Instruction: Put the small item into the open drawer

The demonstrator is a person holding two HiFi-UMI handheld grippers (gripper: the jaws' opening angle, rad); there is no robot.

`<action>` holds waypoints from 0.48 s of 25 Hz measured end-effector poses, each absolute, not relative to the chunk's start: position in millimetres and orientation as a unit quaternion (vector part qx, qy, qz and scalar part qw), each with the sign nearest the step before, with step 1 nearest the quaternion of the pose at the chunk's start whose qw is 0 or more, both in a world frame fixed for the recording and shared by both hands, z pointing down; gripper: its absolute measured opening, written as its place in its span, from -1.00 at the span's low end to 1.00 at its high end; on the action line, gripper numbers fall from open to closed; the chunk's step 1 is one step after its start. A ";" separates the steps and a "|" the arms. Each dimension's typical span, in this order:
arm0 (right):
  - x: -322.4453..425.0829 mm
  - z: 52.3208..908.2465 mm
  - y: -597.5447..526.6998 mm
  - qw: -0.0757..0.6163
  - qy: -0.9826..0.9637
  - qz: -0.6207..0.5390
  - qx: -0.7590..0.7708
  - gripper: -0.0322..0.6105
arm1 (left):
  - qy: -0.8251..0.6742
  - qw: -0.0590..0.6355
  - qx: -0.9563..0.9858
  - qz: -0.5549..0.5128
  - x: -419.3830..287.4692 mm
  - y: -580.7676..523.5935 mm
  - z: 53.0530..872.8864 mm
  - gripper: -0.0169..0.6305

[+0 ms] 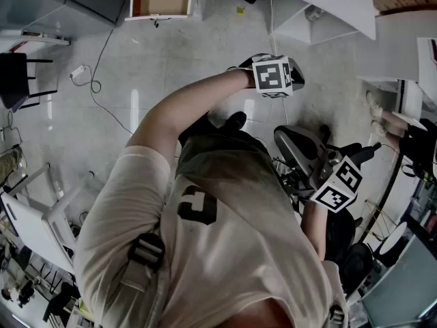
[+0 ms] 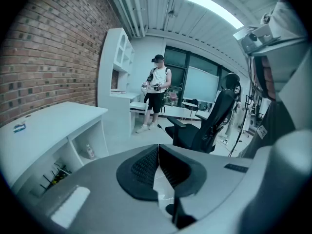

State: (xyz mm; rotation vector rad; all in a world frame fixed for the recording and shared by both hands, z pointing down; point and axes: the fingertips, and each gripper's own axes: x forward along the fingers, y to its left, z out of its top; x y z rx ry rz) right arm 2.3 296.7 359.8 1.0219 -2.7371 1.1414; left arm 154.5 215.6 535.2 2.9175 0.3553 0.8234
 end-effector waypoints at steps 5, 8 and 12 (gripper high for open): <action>32.7 374.0 310.0 0.004 -0.863 0.395 0.315 -0.89 | 0.104 0.067 0.944 0.306 200.9 201.3 576.4 -0.93; 47.7 379.3 313.2 0.004 -0.861 0.400 0.314 -0.89 | 0.073 0.051 0.932 0.352 179.5 178.2 616.5 -0.93; 56.4 388.8 313.2 -0.006 -0.858 0.406 0.314 -0.89 | -0.009 0.025 0.901 0.434 84.4 120.3 653.2 -0.93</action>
